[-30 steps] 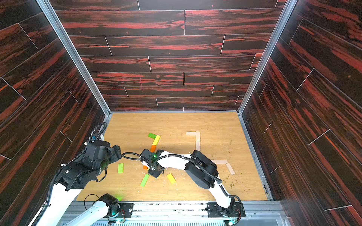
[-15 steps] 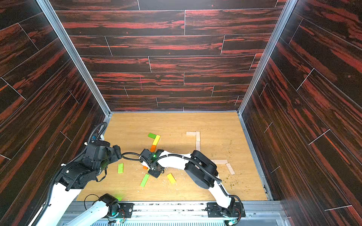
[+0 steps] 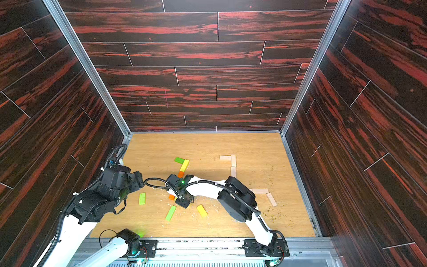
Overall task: Assemble a giraffe with building blocks
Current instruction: Assemble the building block at the center of the board.
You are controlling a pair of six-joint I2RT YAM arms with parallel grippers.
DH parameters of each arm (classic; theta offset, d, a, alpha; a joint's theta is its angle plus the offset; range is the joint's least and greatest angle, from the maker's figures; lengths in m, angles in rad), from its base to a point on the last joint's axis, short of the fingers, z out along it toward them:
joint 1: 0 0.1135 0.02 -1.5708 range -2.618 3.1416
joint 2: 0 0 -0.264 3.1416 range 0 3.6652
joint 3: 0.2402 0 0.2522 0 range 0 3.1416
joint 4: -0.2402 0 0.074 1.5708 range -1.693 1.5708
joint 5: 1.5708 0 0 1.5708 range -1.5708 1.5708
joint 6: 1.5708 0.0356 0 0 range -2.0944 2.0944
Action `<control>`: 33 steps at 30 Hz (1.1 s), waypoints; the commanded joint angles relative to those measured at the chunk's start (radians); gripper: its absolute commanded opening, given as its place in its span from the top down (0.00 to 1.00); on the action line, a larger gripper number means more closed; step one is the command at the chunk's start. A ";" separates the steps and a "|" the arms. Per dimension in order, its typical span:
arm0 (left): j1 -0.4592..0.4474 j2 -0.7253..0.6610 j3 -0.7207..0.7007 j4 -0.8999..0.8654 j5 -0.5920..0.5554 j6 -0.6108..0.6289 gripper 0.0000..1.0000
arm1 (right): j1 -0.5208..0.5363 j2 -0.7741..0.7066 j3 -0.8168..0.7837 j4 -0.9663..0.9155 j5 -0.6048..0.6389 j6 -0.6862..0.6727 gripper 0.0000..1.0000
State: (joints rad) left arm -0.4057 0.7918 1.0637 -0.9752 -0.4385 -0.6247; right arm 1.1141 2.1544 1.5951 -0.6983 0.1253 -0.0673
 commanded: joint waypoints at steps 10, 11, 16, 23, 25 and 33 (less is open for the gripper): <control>0.007 0.001 0.002 -0.020 -0.025 0.010 0.20 | -0.001 0.070 0.024 -0.027 -0.021 -0.039 0.68; 0.007 0.001 0.002 -0.019 -0.025 0.010 0.20 | 0.001 0.070 0.025 -0.027 -0.022 -0.042 0.68; 0.007 0.001 0.001 -0.020 -0.021 0.009 0.20 | 0.003 0.080 0.034 -0.033 -0.020 -0.048 0.67; 0.008 0.001 0.001 -0.020 -0.020 0.010 0.20 | 0.003 0.085 0.044 -0.036 -0.016 -0.051 0.65; 0.008 0.001 0.000 -0.021 -0.020 0.010 0.19 | 0.004 0.085 0.047 -0.036 -0.015 -0.053 0.64; 0.010 0.000 -0.001 -0.021 -0.019 0.010 0.19 | 0.003 0.091 0.060 -0.038 -0.013 -0.057 0.62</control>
State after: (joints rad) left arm -0.4019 0.7921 1.0637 -0.9756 -0.4385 -0.6201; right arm 1.1152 2.1780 1.6341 -0.7246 0.1200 -0.1001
